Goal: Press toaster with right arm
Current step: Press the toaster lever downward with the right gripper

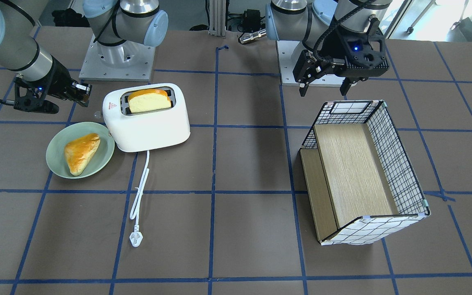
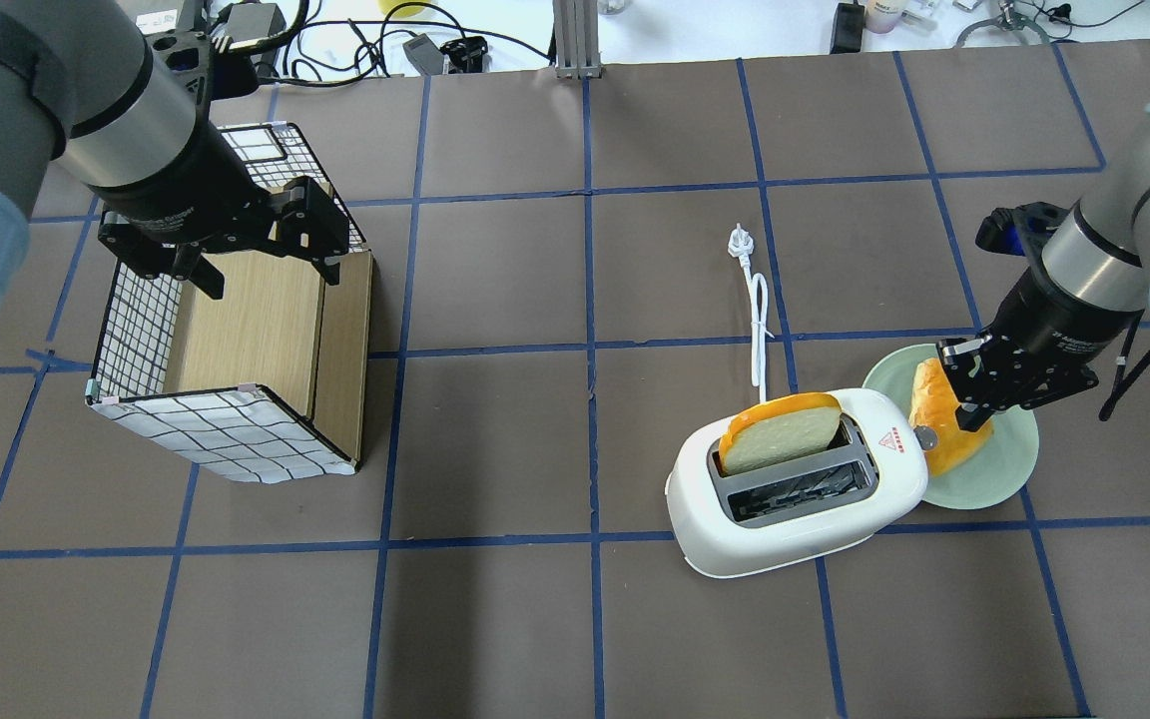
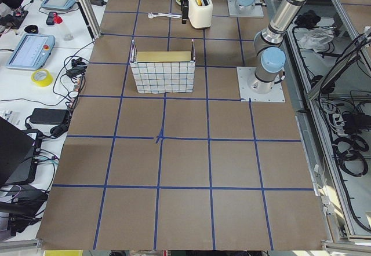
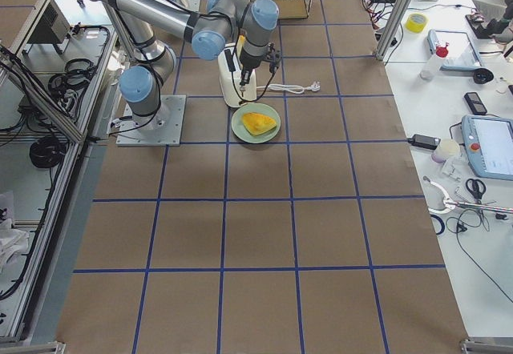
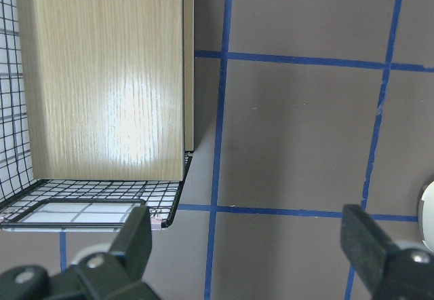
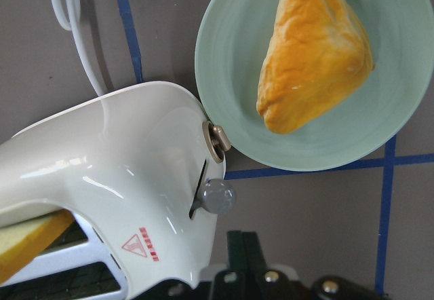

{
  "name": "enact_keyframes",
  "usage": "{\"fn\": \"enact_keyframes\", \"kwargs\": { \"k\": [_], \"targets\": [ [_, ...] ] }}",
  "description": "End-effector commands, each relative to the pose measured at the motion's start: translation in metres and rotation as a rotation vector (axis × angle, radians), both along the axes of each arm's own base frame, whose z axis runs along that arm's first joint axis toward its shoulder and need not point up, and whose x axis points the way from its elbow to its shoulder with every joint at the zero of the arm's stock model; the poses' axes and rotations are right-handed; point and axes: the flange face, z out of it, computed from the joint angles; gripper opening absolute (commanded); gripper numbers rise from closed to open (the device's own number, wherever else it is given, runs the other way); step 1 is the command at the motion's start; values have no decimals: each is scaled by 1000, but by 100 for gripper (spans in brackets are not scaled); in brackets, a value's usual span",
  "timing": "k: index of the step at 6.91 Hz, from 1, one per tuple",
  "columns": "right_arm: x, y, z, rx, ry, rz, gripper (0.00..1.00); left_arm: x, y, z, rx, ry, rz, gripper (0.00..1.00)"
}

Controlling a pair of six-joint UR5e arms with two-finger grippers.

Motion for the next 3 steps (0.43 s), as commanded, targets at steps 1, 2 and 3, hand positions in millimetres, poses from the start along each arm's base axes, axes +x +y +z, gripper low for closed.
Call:
{"fn": "enact_keyframes", "kwargs": {
  "k": [1,2,3],
  "targets": [
    [2,1,-21,11,-25,5,0,0,0,0,1,1,0,100],
    [2,4,-31,5,-23,4,0,0,0,0,1,2,0,100],
    [3,6,-35,8,-24,3,0,0,0,0,-1,0,0,100]
  ]
}}
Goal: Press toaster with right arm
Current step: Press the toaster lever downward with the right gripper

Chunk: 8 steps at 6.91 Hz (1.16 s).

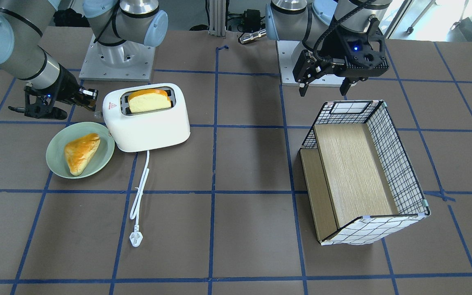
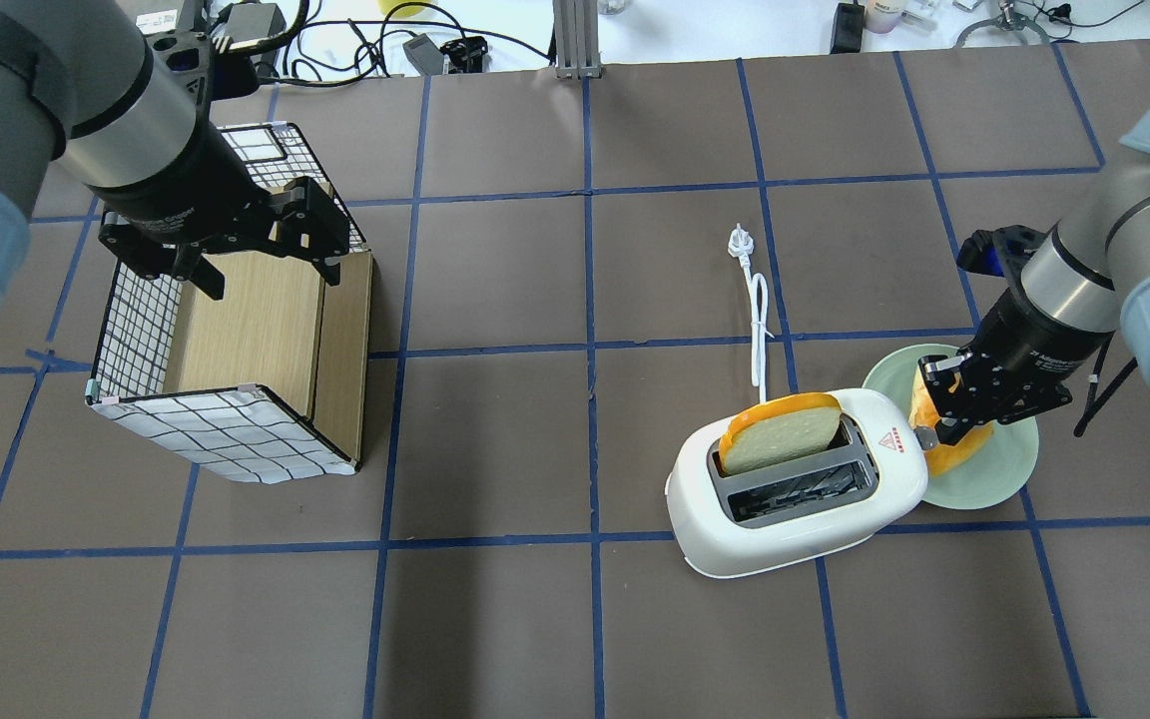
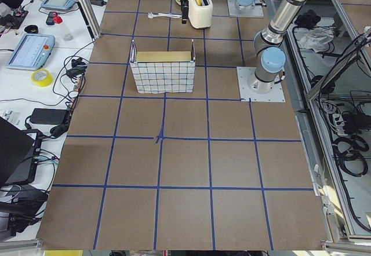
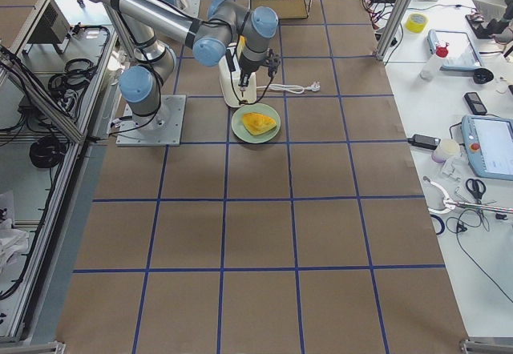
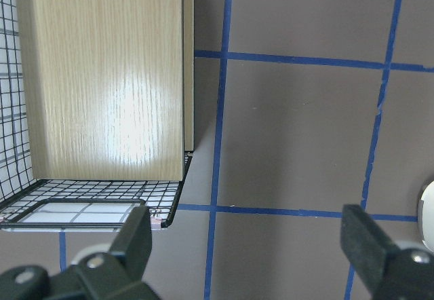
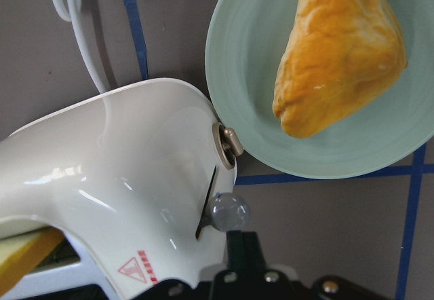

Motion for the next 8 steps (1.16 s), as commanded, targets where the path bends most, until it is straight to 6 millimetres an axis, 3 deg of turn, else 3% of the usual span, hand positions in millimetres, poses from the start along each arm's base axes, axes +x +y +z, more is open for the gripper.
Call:
{"fn": "enact_keyframes", "kwargs": {
  "k": [1,8],
  "targets": [
    [1,0,-13,5,-9,-2,0,0,0,0,0,-1,0,100],
    [-2,-10,-29,17,-14,-2,0,0,0,0,0,-1,0,100]
  ]
}}
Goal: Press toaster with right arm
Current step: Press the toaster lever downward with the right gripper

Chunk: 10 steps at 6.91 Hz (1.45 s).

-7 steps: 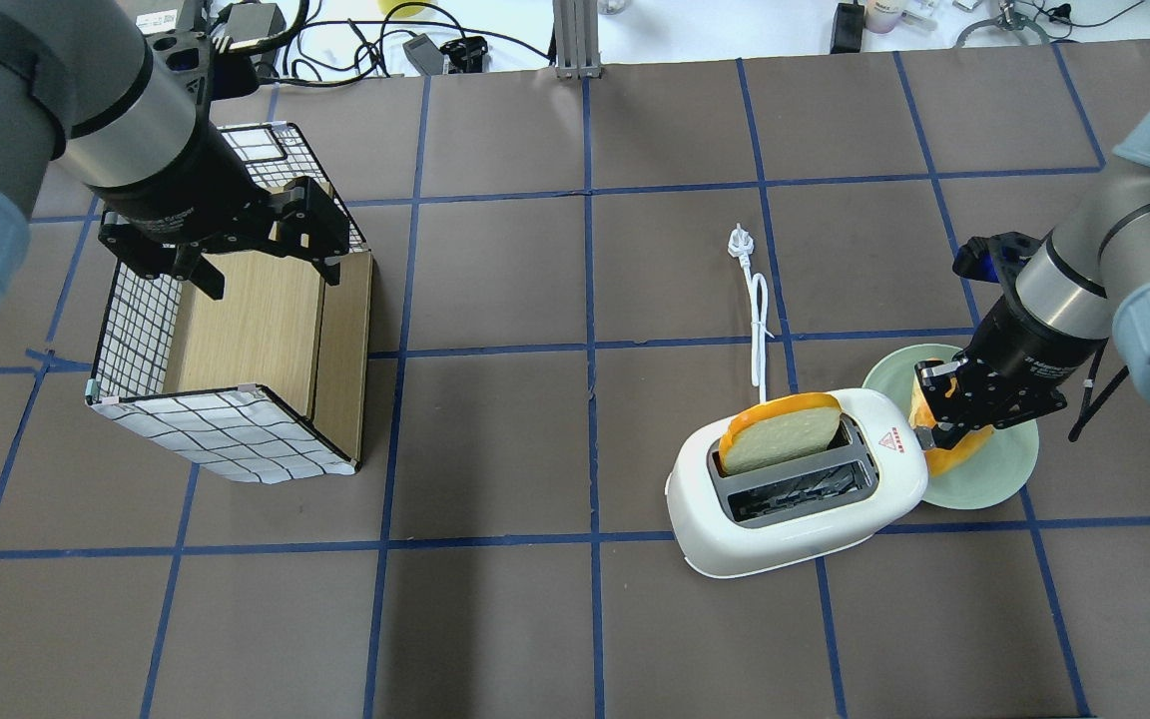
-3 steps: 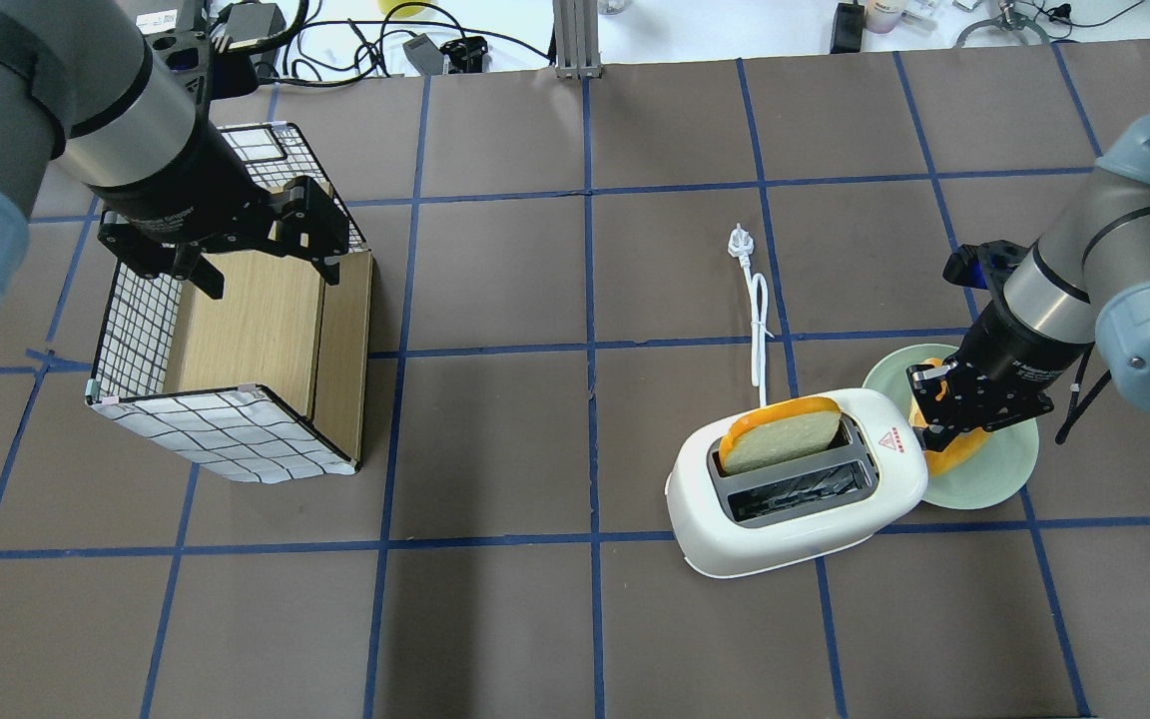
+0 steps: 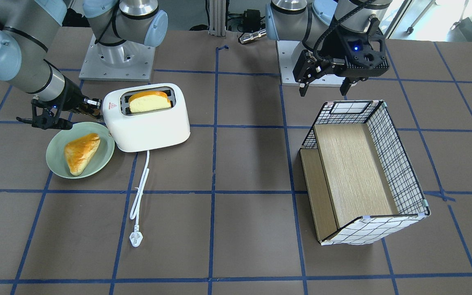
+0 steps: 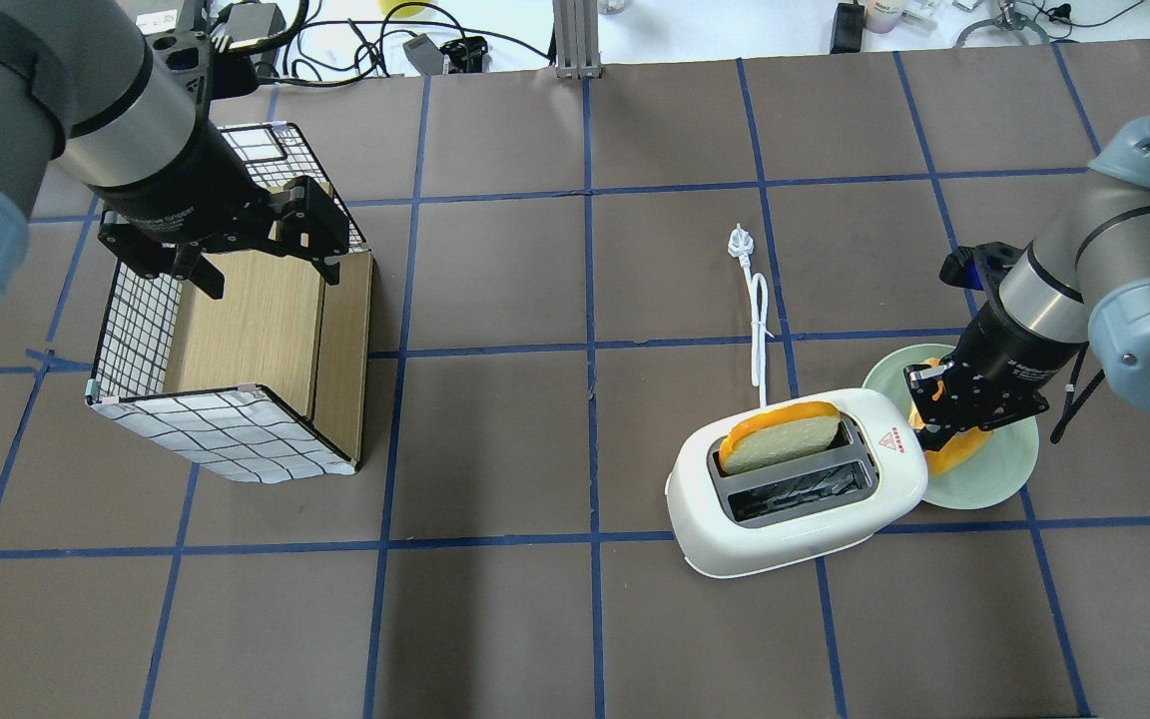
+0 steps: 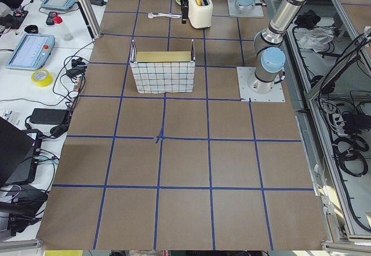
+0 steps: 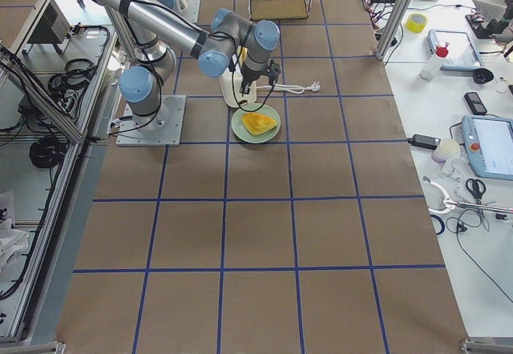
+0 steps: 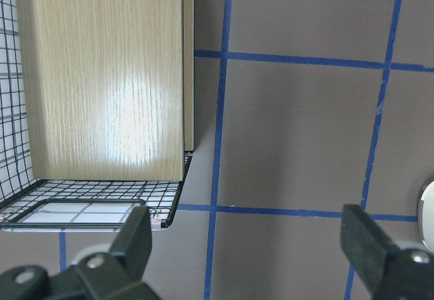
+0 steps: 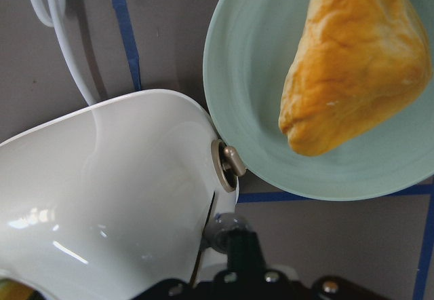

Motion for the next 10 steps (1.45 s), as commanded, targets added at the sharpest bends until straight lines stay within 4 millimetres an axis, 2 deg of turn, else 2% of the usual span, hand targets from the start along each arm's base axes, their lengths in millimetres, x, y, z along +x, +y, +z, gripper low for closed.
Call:
{"fn": "enact_keyframes", "kwargs": {
  "k": [1,3,10],
  "targets": [
    [0,-1,-2,-1,-2,1,0,0,0,0,0,0,0,100],
    [0,-3,-10,14,-12,-2,0,0,0,0,-1,0,0,100],
    [0,-5,-17,16,-17,-2,0,0,0,-1,1,1,0,100]
  ]
}}
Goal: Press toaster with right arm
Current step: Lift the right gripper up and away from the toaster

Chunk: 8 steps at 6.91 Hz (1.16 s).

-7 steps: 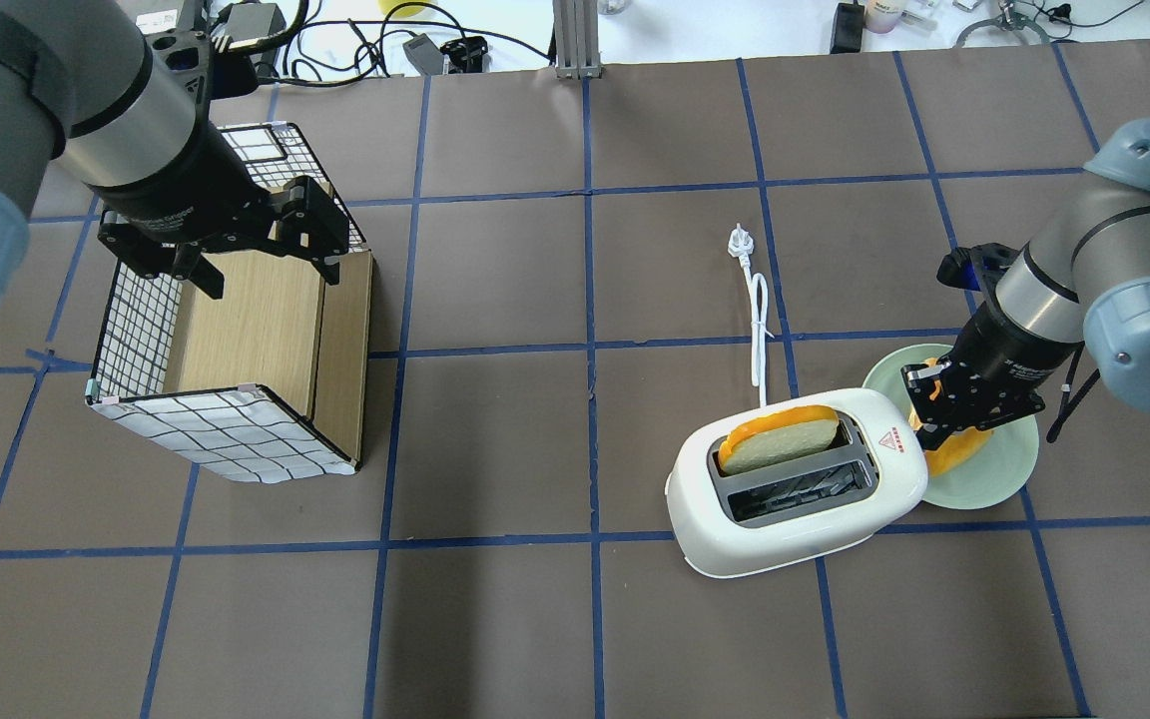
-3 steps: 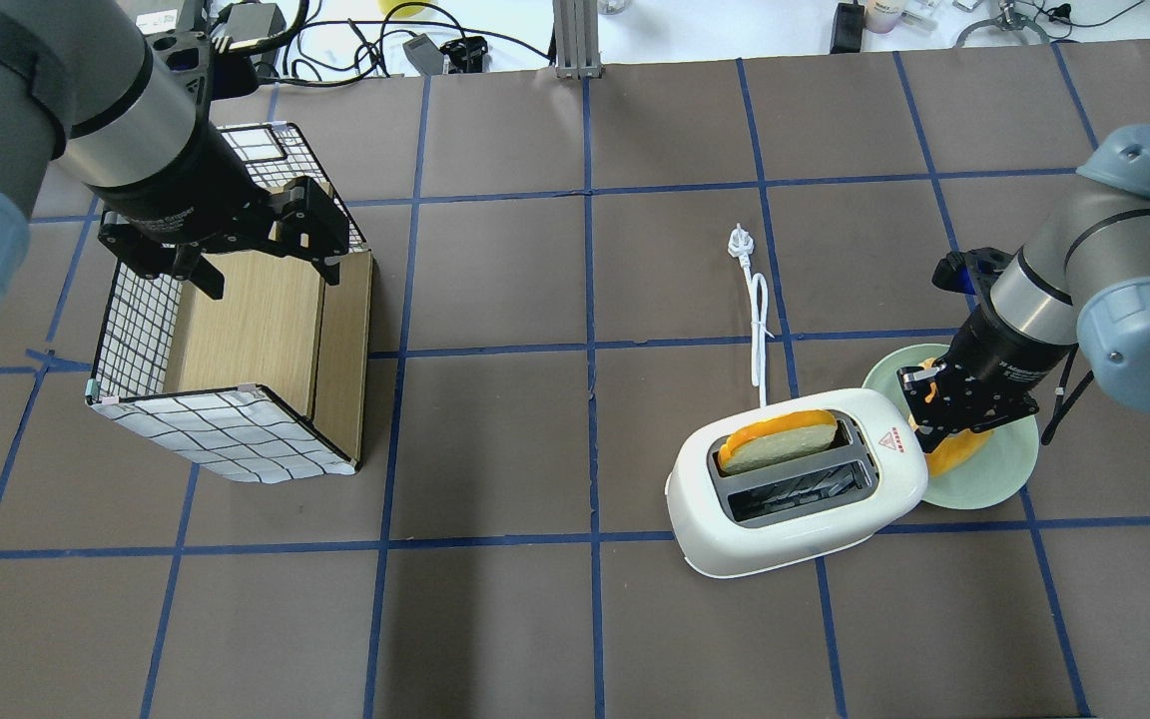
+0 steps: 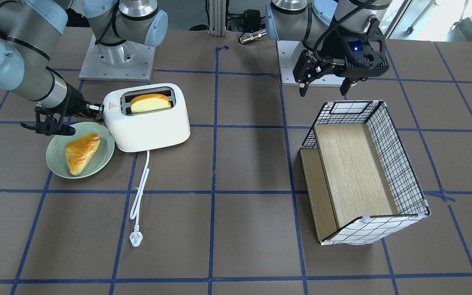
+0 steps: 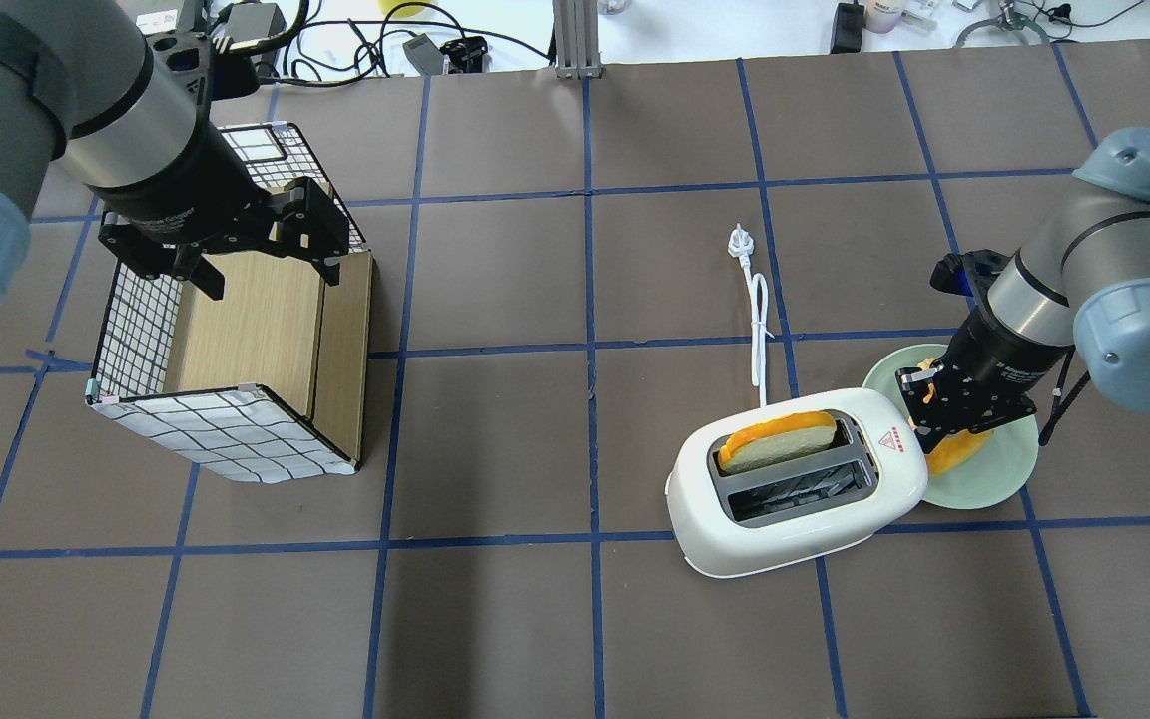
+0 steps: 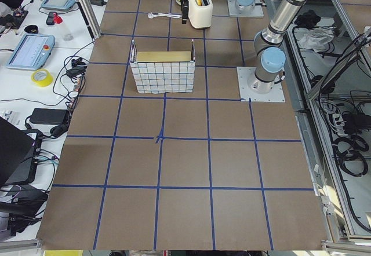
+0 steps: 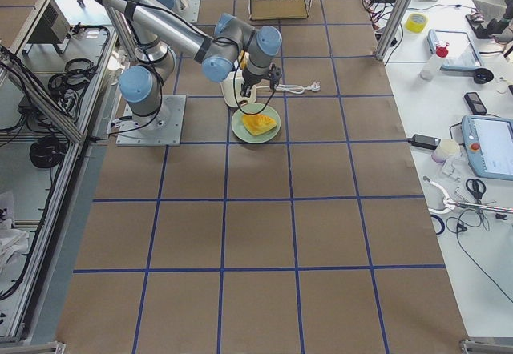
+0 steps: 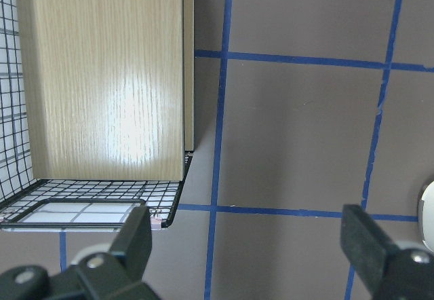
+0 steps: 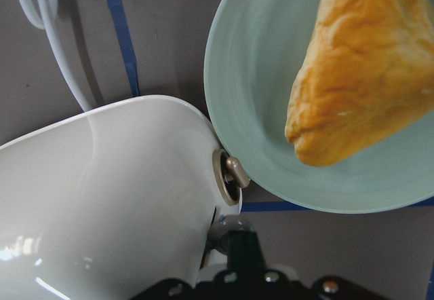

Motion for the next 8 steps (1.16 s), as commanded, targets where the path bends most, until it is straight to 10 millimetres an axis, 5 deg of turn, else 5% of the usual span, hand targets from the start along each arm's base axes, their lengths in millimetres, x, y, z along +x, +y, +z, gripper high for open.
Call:
{"fn": "enact_keyframes", "kwargs": {
  "k": [1,5,6,7,8],
  "targets": [
    [0,0,-2,-1,-1,-1,0,0,0,1,-2,0,0,100],
    [-4,-4,6,-25,34,-1,0,0,0,1,-2,0,0,100],
    [-7,-11,21,-55,49,-4,57,0,0,0,0,0,0,100],
    [-13,-23,45,-90,89,-1,99,0,0,0,0,0,0,100],
    [-17,-29,72,-100,105,2,100,0,0,1,-2,0,0,100]
  ]
}}
